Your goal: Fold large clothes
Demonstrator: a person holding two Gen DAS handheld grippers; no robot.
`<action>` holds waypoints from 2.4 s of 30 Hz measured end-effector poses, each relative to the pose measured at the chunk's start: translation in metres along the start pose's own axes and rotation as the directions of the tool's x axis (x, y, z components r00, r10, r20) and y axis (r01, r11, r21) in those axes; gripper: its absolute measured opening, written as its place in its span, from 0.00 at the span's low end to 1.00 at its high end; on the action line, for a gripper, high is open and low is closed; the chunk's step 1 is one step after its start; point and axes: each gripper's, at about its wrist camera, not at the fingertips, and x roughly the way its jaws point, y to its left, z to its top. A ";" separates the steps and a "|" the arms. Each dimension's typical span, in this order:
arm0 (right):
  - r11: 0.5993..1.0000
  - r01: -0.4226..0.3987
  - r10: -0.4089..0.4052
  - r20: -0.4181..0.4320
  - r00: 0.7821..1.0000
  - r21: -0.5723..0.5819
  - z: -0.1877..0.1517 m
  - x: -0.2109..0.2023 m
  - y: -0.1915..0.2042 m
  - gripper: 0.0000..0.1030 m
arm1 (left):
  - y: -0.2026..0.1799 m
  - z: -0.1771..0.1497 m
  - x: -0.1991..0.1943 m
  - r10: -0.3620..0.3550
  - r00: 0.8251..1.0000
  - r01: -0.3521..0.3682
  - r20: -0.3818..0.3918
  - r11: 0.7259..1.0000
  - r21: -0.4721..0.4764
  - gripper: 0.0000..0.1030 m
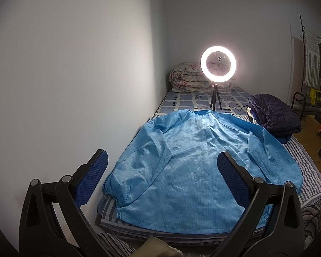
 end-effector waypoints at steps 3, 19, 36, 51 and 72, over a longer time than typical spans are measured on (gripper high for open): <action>1.000 0.001 -0.001 0.001 1.000 0.003 -0.001 0.000 -0.001 1.00 | 0.000 0.000 0.000 0.000 1.000 0.000 0.000 1.000 0.002 1.00; 1.000 -0.009 0.009 -0.007 1.000 -0.005 -0.001 0.004 0.005 1.00 | 0.000 -0.002 0.001 0.000 1.000 0.000 -0.005 1.000 -0.005 1.00; 0.996 -0.039 0.037 -0.022 0.999 -0.086 0.006 0.017 0.041 0.99 | 0.031 -0.025 0.019 0.027 0.998 -0.031 -0.057 0.998 -0.060 1.00; 0.884 -0.406 0.391 -0.107 0.914 -0.231 0.026 0.080 0.153 0.88 | 0.075 -0.077 0.011 0.105 0.987 -0.113 -0.120 0.992 -0.060 0.97; 0.427 -0.871 0.650 -0.587 0.482 -0.242 -0.071 0.189 0.424 0.72 | 0.132 -0.128 0.002 0.165 0.949 -0.213 -0.269 0.964 -0.159 0.45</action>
